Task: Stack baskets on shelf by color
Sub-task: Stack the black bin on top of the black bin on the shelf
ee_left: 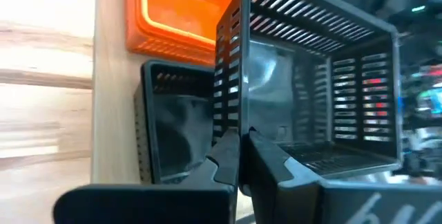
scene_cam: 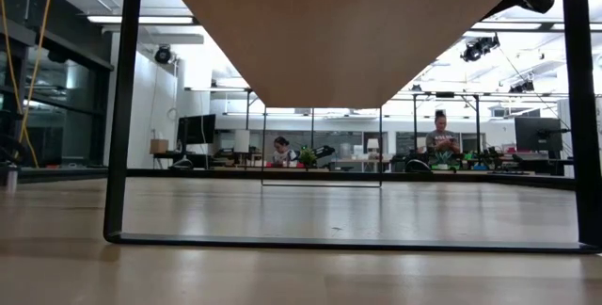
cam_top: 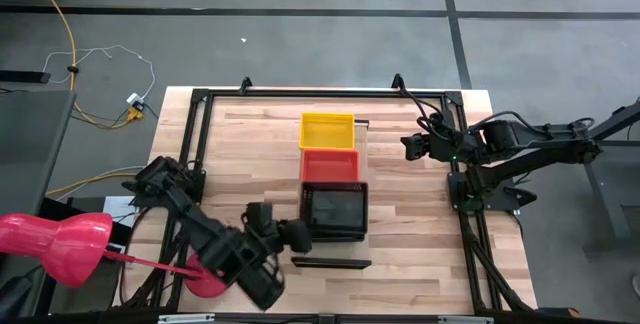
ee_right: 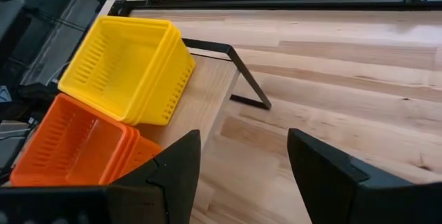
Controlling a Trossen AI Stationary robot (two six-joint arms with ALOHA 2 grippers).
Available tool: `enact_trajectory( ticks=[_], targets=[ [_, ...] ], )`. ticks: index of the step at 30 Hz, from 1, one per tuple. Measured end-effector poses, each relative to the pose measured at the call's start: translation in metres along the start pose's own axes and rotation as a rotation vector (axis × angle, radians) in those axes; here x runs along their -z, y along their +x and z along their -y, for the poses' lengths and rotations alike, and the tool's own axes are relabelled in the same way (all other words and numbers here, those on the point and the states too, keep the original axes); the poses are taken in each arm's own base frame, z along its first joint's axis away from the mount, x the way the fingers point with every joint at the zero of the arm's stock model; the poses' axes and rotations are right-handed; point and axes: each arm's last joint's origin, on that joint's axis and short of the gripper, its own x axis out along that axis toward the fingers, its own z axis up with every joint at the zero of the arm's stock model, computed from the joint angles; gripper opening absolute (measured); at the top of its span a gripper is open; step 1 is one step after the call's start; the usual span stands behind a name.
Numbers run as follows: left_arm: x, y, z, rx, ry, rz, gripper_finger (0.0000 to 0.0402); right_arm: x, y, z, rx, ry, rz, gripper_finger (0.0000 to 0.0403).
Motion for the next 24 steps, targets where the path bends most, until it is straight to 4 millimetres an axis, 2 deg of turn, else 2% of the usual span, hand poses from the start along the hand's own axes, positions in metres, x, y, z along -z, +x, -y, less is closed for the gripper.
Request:
enact_trajectory(
  ticks=[5,12,24],
  targets=[
    [-0.001,0.022,0.006,-0.05,0.008,-0.019,0.0,0.0,0.0,0.001,0.013,-0.016,0.007,0.0204],
    [0.003,0.037,0.01,-0.066,-0.04,-0.018,0.0,0.001,0.0,0.005,0.048,-0.039,0.003,0.0204],
    [0.017,0.025,0.002,-0.087,-0.057,-0.076,0.0,0.001,0.0,0.01,0.104,-0.073,0.026,0.0204]
  ],
)
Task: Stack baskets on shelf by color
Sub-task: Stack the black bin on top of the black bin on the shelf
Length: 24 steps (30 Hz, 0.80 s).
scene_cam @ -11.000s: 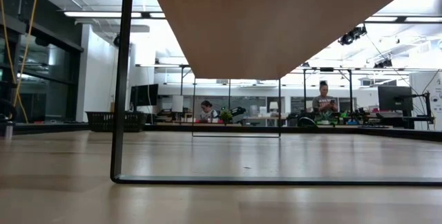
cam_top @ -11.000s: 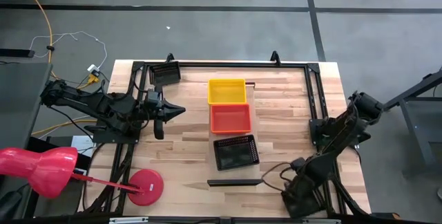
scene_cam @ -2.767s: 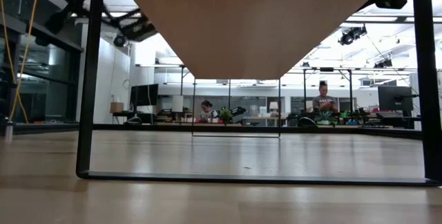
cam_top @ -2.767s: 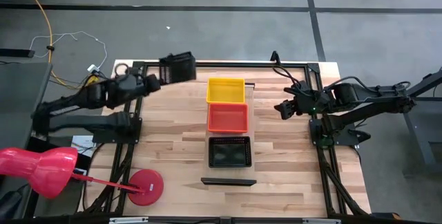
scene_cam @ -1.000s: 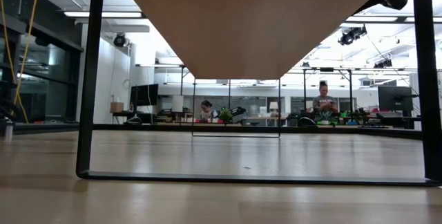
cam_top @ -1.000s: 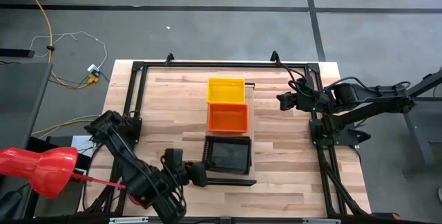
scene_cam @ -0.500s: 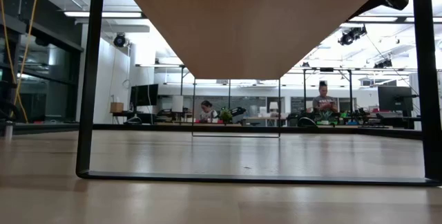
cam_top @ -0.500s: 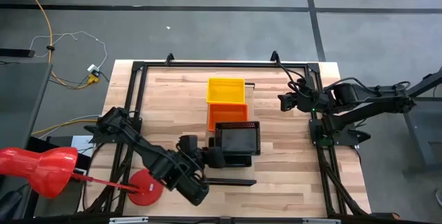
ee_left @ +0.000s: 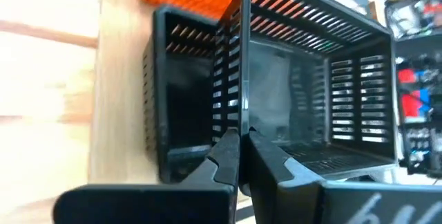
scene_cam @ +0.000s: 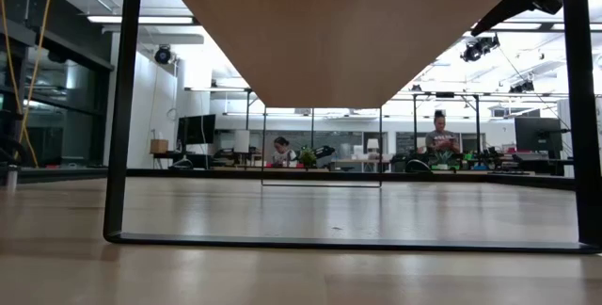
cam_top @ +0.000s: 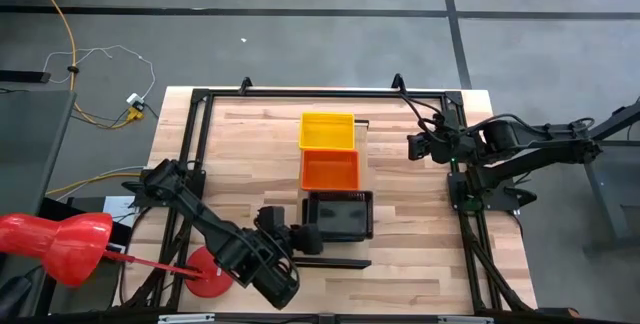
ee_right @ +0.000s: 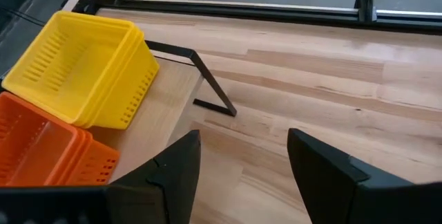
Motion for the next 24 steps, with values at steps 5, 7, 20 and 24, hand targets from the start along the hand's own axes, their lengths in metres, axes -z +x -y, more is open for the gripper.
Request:
enact_trajectory(
  ticks=[5,7,20,24],
  targets=[
    [0.0031,-0.005,-0.0046,-0.021,0.026,-0.022,0.0,0.0001,0.0,0.0004,0.003,-0.002,-0.001,0.0204],
    [0.0018,-0.0054,-0.0065,-0.035,0.047,-0.012,0.0,0.0001,0.0,0.0004,0.003,0.007,-0.001,0.0204],
    [-0.003,-0.0004,-0.0044,-0.04,0.09,0.014,0.0015,-0.0001,0.0,0.0004,0.005,0.032,0.005,0.0204],
    [-0.0036,-0.0003,-0.0048,-0.042,0.097,0.02,0.0039,0.0,0.0,0.0004,0.005,0.032,0.005,0.0204]
  ],
)
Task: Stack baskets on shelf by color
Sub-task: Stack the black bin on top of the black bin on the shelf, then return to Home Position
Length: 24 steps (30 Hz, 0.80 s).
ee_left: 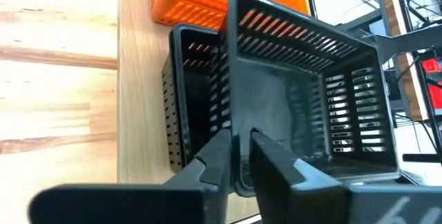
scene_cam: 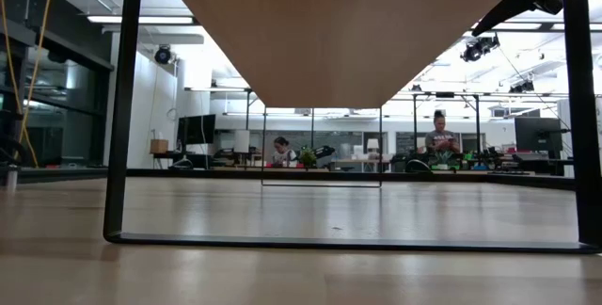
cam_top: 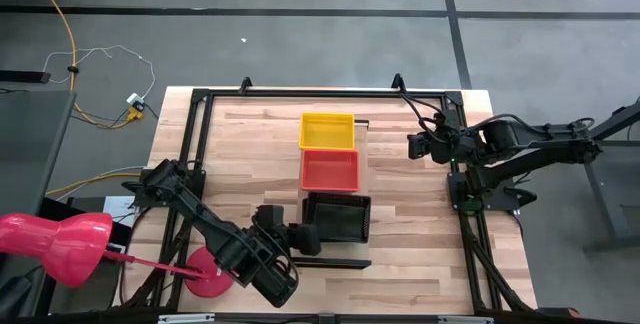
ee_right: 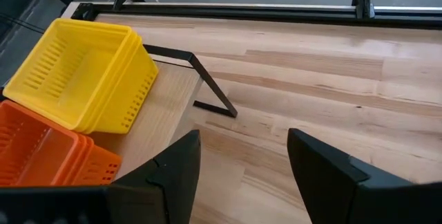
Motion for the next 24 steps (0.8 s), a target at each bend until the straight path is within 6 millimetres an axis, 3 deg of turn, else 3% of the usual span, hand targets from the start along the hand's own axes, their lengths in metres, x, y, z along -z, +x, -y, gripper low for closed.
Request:
enact_trajectory(
  ticks=[12,18,24],
  targets=[
    [-0.011,-0.008,-0.001,0.02,0.039,0.042,0.0139,0.0,0.0,0.0,-0.003,-0.001,-0.007,0.0204],
    [-0.043,-0.031,-0.003,0.032,0.16,0.054,0.0172,0.002,-0.001,-0.002,-0.037,-0.114,-0.057,0.0204],
    [-0.078,-0.062,-0.005,0.104,0.477,0.039,0.0176,0.014,-0.007,-0.006,-0.157,-0.311,-0.22,0.0204]
  ],
)
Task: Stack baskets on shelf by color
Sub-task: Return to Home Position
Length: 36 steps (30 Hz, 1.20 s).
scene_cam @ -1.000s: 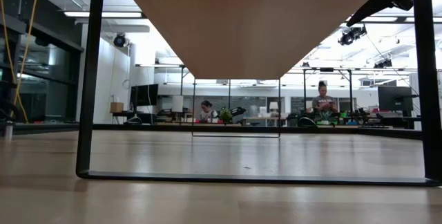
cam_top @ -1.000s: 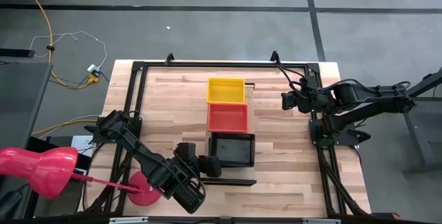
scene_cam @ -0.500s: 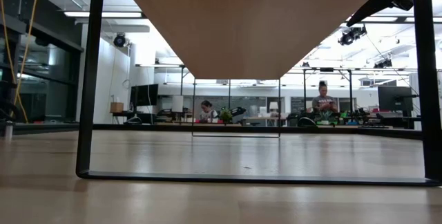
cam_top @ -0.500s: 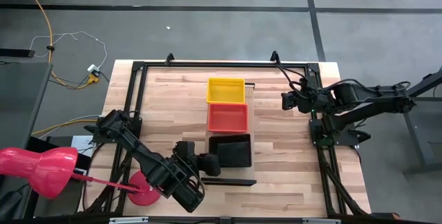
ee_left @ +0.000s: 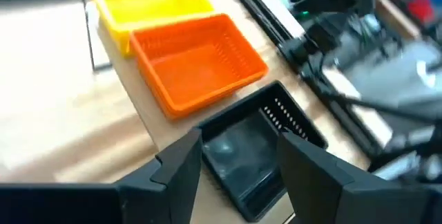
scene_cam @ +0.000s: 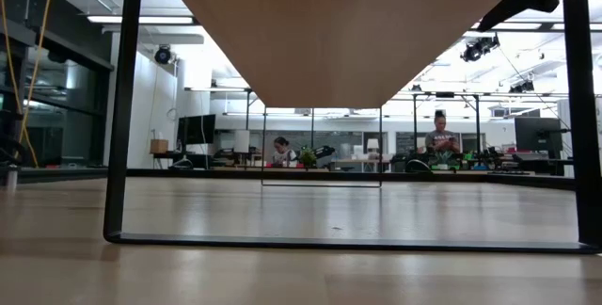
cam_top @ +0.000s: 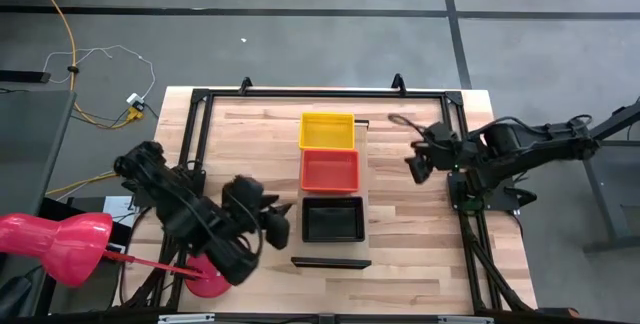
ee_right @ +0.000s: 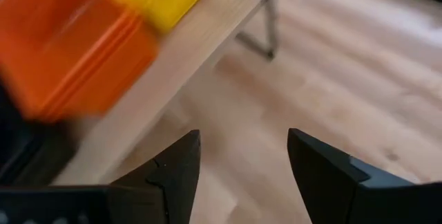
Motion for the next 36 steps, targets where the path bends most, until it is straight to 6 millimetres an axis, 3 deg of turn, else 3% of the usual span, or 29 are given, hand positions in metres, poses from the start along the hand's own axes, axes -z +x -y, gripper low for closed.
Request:
enact_trajectory(
  ticks=[9,14,17,24,31,36],
  targets=[
    [-0.034,-0.027,-0.022,0.054,0.318,0.057,0.0174,0.022,-0.012,-0.019,-0.249,-0.143,-0.213,0.0204],
    [-0.039,-0.031,-0.032,0.045,0.464,0.074,0.0167,0.032,-0.022,-0.04,-0.43,-0.151,-0.215,0.0204],
    [-0.038,-0.031,-0.043,0.042,0.532,0.056,0.0143,0.037,-0.027,-0.057,-0.543,-0.179,-0.173,0.0204],
    [-0.036,-0.025,-0.074,0.111,0.636,0.032,0.0016,0.05,-0.024,-0.081,-0.603,-0.363,-0.078,0.0204],
    [-0.079,-0.015,-0.104,0.395,0.615,0.112,0.0003,0.05,-0.015,-0.09,-0.587,-0.273,-0.087,0.0204],
    [-0.105,0.012,-0.12,0.621,0.589,0.231,0.0001,0.045,-0.012,-0.089,-0.575,-0.221,-0.087,0.0204]
  ],
)
